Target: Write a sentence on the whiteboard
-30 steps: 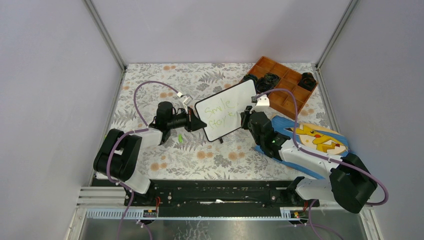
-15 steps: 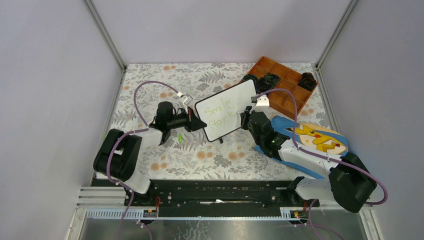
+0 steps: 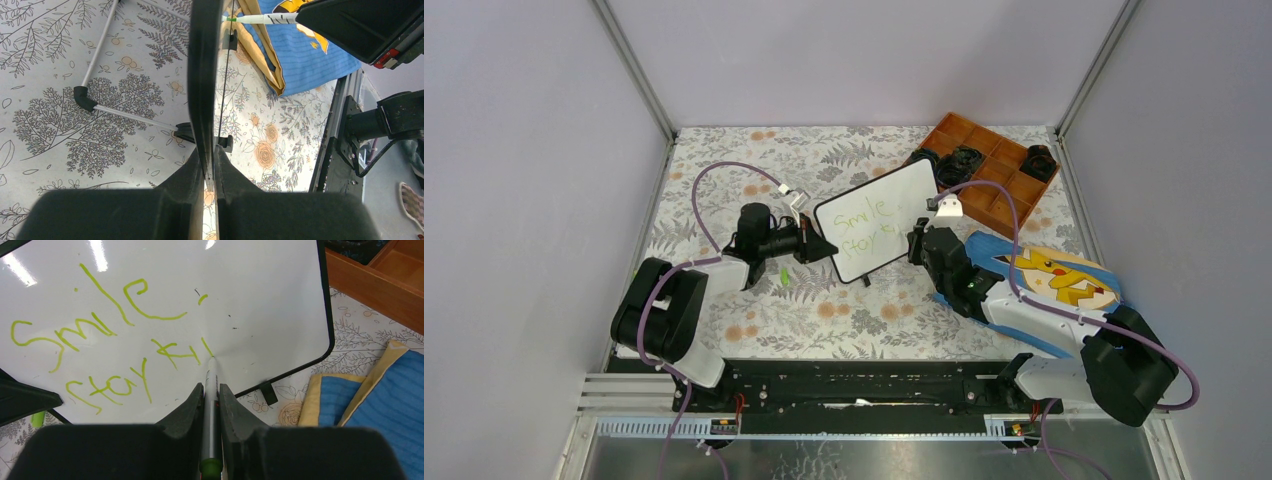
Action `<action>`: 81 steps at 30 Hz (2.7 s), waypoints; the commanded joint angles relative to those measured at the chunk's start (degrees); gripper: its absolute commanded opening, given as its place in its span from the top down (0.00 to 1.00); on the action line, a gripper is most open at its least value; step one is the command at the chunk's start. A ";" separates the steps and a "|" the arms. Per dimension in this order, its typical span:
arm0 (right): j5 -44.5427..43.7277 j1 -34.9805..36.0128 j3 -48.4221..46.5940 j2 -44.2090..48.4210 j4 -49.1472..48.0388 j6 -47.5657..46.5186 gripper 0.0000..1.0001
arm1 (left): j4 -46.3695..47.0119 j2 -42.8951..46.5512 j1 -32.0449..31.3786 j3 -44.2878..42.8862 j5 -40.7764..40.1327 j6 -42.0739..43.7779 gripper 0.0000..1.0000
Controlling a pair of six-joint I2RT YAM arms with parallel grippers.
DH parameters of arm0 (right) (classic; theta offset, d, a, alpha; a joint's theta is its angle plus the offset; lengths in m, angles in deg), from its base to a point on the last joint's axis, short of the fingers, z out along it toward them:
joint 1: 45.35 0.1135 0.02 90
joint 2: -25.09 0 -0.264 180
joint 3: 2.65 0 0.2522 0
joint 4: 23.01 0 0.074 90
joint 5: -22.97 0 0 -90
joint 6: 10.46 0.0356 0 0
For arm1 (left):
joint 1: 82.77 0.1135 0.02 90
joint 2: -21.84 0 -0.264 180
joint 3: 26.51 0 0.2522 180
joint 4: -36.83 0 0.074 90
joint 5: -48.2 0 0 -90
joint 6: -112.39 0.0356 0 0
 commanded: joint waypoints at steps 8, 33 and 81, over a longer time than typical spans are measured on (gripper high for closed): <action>-0.41 -0.55 -3.53 -0.11 -1.58 -0.24 1.00 | -7.04 -1.68 -1.04 0.75 -4.03 4.18 1.00; -1.91 -2.13 -6.06 -1.64 -1.59 -1.50 1.00 | -7.21 -1.80 -1.22 0.73 -3.98 4.28 1.00; -1.65 -2.38 -2.56 3.22 2.53 0.91 1.00 | -7.61 -1.50 -1.57 0.68 -4.38 4.53 1.00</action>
